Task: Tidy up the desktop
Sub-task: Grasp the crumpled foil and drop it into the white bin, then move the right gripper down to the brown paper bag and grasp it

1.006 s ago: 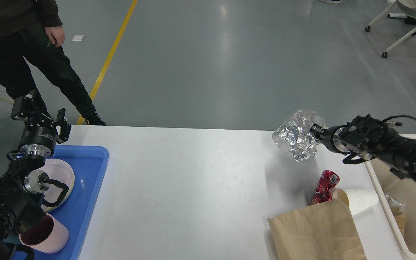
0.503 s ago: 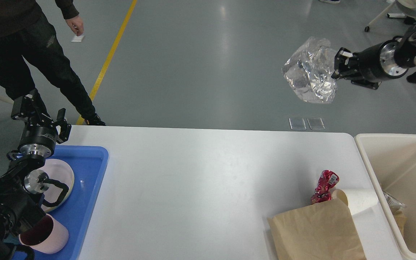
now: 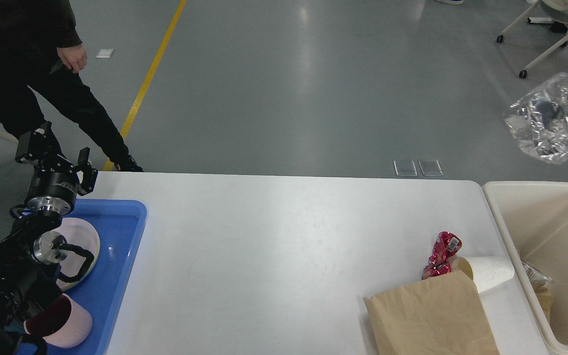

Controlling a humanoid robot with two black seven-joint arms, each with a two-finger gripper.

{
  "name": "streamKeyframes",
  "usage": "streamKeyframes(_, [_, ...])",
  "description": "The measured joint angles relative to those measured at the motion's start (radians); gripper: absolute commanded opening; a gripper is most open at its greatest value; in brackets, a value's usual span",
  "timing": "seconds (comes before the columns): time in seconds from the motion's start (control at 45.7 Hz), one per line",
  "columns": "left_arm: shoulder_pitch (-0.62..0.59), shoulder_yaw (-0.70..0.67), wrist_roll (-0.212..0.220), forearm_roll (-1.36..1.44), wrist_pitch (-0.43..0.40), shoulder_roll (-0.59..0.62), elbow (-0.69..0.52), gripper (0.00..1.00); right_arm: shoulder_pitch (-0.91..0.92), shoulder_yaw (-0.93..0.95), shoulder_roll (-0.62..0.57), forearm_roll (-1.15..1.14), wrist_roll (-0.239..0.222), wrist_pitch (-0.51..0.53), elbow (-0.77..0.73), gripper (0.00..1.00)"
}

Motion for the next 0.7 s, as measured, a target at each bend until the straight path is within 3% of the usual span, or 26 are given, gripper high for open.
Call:
streamKeyframes(0.087, [0.0, 0.0, 0.0, 0.0, 0.0, 0.0, 0.0, 0.96, -0.131, 0.004, -0.004, 0.007, 0.001, -0.06, -0.068, 0.0])
streamKeyframes(0.109, [0.0, 0.0, 0.0, 0.0, 0.0, 0.0, 0.0, 0.96, -0.159, 0.005, -0.004, 0.008, 0.001, -0.072, -0.08, 0.09])
streamKeyframes(0.153, [0.0, 0.0, 0.0, 0.0, 0.0, 0.0, 0.0, 0.96, -0.219, 0.007, -0.004, 0.01, 0.001, -0.098, -0.104, 0.35])
streamKeyframes(0.219, [0.0, 0.0, 0.0, 0.0, 0.0, 0.0, 0.0, 0.96, -0.3, 0.017, -0.004, 0.012, 0.001, -0.127, -0.137, 0.91])
streamKeyframes(0.24, [0.0, 0.0, 0.0, 0.0, 0.0, 0.0, 0.0, 0.96, -0.325, 0.021, -0.004, 0.012, 0.002, -0.134, -0.146, 1.0])
streamKeyframes(0.481, [0.0, 0.0, 0.0, 0.0, 0.0, 0.0, 0.0, 0.96, -0.547, 0.06, 0.032, 0.011, 0.01, -0.175, -0.194, 1.0])
streamKeyframes(0.7, [0.0, 0.0, 0.0, 0.0, 0.0, 0.0, 0.0, 0.96, -0.587, 0.061, 0.073, 0.011, 0.01, -0.171, -0.176, 1.0])
